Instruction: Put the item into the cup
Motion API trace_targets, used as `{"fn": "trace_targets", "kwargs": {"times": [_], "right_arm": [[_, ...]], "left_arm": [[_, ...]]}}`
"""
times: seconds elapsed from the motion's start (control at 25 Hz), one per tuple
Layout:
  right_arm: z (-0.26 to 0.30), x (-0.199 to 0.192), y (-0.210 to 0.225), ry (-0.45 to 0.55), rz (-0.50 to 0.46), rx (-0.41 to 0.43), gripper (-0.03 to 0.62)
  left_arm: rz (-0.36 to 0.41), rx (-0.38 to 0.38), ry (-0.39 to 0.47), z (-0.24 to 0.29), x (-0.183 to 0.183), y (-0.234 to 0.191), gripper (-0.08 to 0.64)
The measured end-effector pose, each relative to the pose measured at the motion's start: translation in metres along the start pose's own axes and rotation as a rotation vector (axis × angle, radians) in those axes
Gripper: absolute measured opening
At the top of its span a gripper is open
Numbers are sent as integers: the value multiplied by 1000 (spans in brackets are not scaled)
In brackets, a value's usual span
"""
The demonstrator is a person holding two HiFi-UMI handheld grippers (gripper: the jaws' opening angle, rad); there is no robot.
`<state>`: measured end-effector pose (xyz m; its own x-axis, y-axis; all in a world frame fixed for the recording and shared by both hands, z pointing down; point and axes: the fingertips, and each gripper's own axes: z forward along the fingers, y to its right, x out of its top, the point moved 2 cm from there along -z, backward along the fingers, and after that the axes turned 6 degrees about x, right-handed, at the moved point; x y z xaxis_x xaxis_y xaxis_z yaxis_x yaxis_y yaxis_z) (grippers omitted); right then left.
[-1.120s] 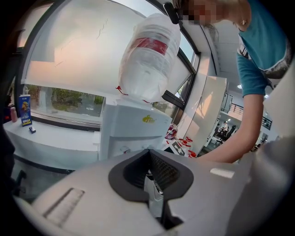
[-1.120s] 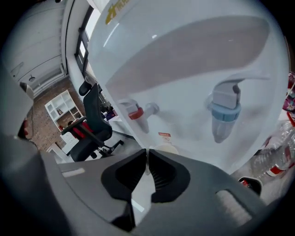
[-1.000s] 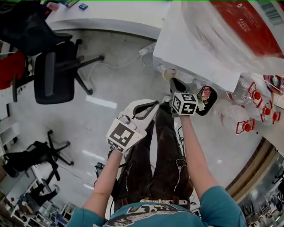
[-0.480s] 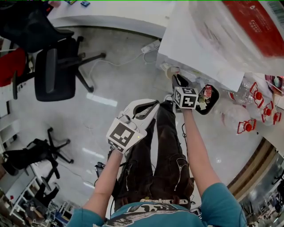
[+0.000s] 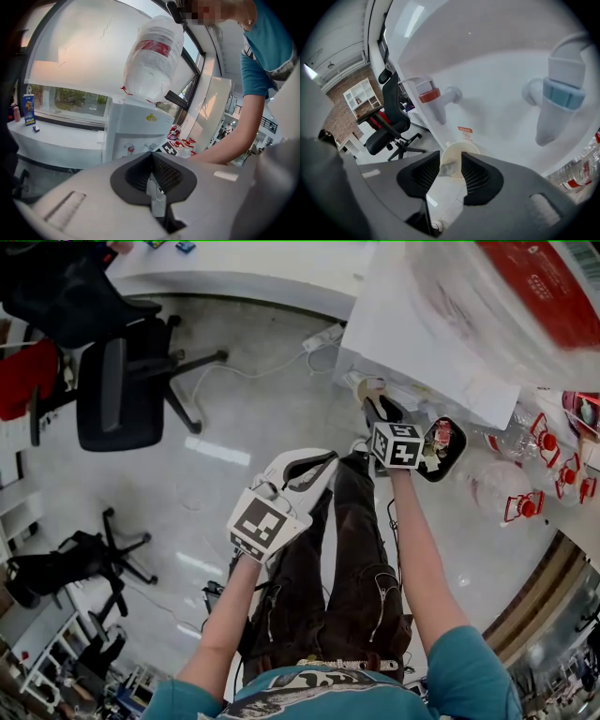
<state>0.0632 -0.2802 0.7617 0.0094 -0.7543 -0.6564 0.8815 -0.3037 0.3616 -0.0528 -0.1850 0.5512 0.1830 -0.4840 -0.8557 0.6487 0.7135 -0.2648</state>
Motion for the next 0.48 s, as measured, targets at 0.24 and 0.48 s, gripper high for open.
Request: {"fn": "trace_targets", "kwargs": {"times": [0.24, 0.48], "right_arm": [[-2, 3, 2, 40, 28, -13, 140], [-4, 2, -4, 50, 61, 11, 138]], "left_arm": [[1, -5, -10, 0, -4, 2, 11], [6, -4, -16, 1, -4, -1, 11]]}}
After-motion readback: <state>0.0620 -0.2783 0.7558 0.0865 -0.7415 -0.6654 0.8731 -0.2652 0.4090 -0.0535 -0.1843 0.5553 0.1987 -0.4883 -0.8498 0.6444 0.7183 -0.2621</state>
